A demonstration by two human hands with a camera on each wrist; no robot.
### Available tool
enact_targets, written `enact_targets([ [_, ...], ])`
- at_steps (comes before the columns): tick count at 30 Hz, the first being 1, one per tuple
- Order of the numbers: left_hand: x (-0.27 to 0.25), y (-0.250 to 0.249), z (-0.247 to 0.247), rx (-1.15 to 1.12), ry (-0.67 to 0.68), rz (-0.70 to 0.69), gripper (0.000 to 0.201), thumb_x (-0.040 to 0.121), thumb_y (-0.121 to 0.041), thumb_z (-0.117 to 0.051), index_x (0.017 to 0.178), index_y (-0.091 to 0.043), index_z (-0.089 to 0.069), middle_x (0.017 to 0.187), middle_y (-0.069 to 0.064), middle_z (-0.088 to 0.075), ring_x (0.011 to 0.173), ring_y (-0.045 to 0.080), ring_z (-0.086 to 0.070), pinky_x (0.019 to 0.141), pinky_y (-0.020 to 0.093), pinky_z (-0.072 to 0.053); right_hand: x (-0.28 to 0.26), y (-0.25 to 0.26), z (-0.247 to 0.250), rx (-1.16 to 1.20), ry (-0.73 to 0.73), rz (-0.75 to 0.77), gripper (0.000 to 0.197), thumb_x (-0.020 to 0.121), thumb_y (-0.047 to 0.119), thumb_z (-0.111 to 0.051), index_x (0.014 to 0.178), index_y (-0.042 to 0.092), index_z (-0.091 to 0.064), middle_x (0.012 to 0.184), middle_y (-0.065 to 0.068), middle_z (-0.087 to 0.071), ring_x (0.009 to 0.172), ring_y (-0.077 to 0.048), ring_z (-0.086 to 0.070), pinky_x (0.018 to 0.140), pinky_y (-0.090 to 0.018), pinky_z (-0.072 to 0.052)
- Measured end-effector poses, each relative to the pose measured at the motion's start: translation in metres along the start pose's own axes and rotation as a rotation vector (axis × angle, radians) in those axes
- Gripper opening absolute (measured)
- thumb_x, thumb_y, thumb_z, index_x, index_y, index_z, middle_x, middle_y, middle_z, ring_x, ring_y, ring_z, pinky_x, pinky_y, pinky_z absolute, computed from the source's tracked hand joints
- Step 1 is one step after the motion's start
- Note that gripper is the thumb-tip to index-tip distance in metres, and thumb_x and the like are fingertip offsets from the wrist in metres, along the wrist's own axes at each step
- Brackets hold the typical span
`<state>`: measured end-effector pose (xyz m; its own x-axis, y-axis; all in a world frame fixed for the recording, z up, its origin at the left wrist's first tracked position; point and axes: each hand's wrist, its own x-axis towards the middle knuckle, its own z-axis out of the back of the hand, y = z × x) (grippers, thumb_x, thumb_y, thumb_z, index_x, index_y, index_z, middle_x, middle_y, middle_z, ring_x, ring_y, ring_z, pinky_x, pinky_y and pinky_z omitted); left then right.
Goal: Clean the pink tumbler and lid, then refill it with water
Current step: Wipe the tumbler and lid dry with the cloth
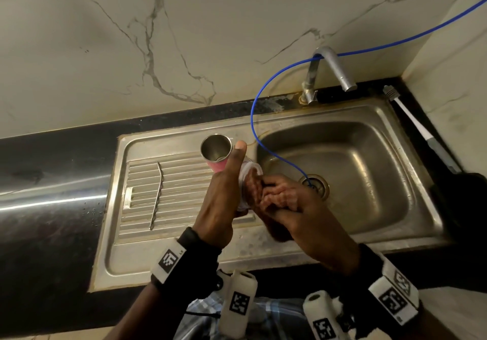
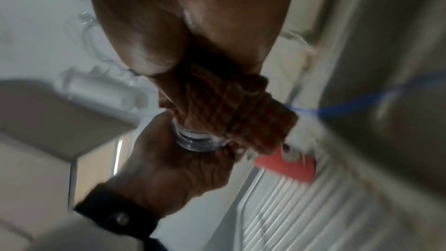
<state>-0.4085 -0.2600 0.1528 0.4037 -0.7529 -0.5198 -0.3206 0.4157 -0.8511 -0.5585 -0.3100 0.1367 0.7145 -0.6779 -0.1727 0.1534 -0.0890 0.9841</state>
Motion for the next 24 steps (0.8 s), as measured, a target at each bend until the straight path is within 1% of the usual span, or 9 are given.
enact_targets([
  [3,0.001,0.003,-0.003,-0.056,-0.022,0.036,0.064,0.095,-0.080,-0.046,0.105,-0.022,-0.071,0.092,0.011,-0.077,0.078,0.019,-0.072,0.074,0.034,-0.060,-0.002,-0.001,-0.001,-0.554,-0.038,0.155,0.054,0.096,0.011,-0.067,0.142,0.038,-0.056,0.131,0.009,-0.054,0.111,0.003,-0.055,0.100,-0.003,-0.040],
  [5,0.001,0.002,-0.005,-0.062,-0.008,0.027,0.060,0.099,-0.074,-0.045,0.101,-0.020,-0.071,0.090,0.009,-0.078,0.073,0.017,-0.074,0.061,0.028,-0.062,-0.003,-0.007,-0.004,-0.605,-0.066,0.224,0.062,0.097,0.010,-0.065,0.150,0.036,-0.049,0.139,0.004,-0.046,0.118,0.005,-0.045,0.099,0.005,-0.028],
  [8,-0.006,-0.002,-0.002,-0.035,-0.017,0.038,0.065,0.100,-0.073,-0.042,0.092,-0.021,-0.081,0.096,0.014,-0.081,0.085,0.027,-0.076,0.082,0.042,-0.061,-0.004,-0.011,-0.009,-0.265,-0.042,0.204,0.064,0.097,0.009,-0.065,0.154,0.032,-0.047,0.149,0.004,-0.047,0.136,0.002,-0.046,0.117,-0.017,-0.035],
  [11,-0.008,0.000,0.007,-0.013,-0.005,0.043,0.071,0.100,-0.074,-0.040,0.076,-0.024,-0.084,0.082,0.015,-0.077,0.078,0.026,-0.071,0.088,0.045,-0.049,-0.005,-0.008,-0.014,0.291,0.085,0.097,0.057,0.092,0.001,-0.063,0.145,0.019,-0.056,0.137,-0.007,-0.066,0.125,-0.036,-0.063,0.107,-0.046,-0.049],
  [12,-0.007,0.001,0.010,-0.023,-0.014,0.043,0.072,0.097,-0.077,-0.043,0.083,-0.021,-0.085,0.086,0.020,-0.078,0.080,0.028,-0.071,0.088,0.045,-0.049,-0.005,-0.008,-0.014,0.382,0.110,0.064,0.052,0.090,-0.001,-0.063,0.139,0.017,-0.061,0.129,-0.010,-0.071,0.119,-0.040,-0.065,0.100,-0.042,-0.050],
  [15,0.001,0.010,0.020,-0.057,-0.031,0.092,0.088,0.076,-0.087,-0.059,0.111,-0.008,-0.077,0.100,0.025,-0.078,0.086,0.033,-0.070,0.087,0.047,-0.050,-0.001,-0.008,-0.003,0.323,0.144,-0.015,0.042,0.084,0.000,-0.066,0.118,0.024,-0.073,0.114,-0.001,-0.077,0.110,-0.016,-0.071,0.092,-0.025,-0.055],
  [20,0.003,0.032,0.017,-0.104,-0.081,0.159,0.059,0.092,-0.074,-0.053,0.118,-0.026,-0.074,0.097,0.004,-0.081,0.080,0.016,-0.071,0.079,0.035,-0.049,0.010,-0.019,0.013,-0.062,0.157,-0.006,0.032,0.088,0.025,-0.072,0.119,0.028,-0.075,0.121,0.001,-0.072,0.118,-0.018,-0.068,0.107,-0.045,-0.051],
  [22,0.006,0.034,0.020,-0.159,-0.100,0.153,0.057,0.093,-0.070,-0.054,0.125,-0.025,-0.072,0.107,0.005,-0.082,0.089,0.017,-0.074,0.081,0.037,-0.051,0.011,-0.025,0.012,0.070,0.069,-0.004,0.023,0.091,0.008,-0.069,0.107,0.021,-0.079,0.119,0.002,-0.075,0.116,-0.017,-0.070,0.105,-0.039,-0.051],
  [24,0.008,0.033,0.027,-0.222,-0.119,0.146,0.055,0.092,-0.065,-0.060,0.128,-0.025,-0.072,0.117,0.006,-0.080,0.097,0.021,-0.076,0.089,0.038,-0.056,0.011,-0.029,0.008,0.194,-0.097,-0.042,0.039,0.092,-0.011,-0.063,0.081,0.022,-0.081,0.105,0.009,-0.079,0.103,-0.006,-0.072,0.093,-0.028,-0.053],
])
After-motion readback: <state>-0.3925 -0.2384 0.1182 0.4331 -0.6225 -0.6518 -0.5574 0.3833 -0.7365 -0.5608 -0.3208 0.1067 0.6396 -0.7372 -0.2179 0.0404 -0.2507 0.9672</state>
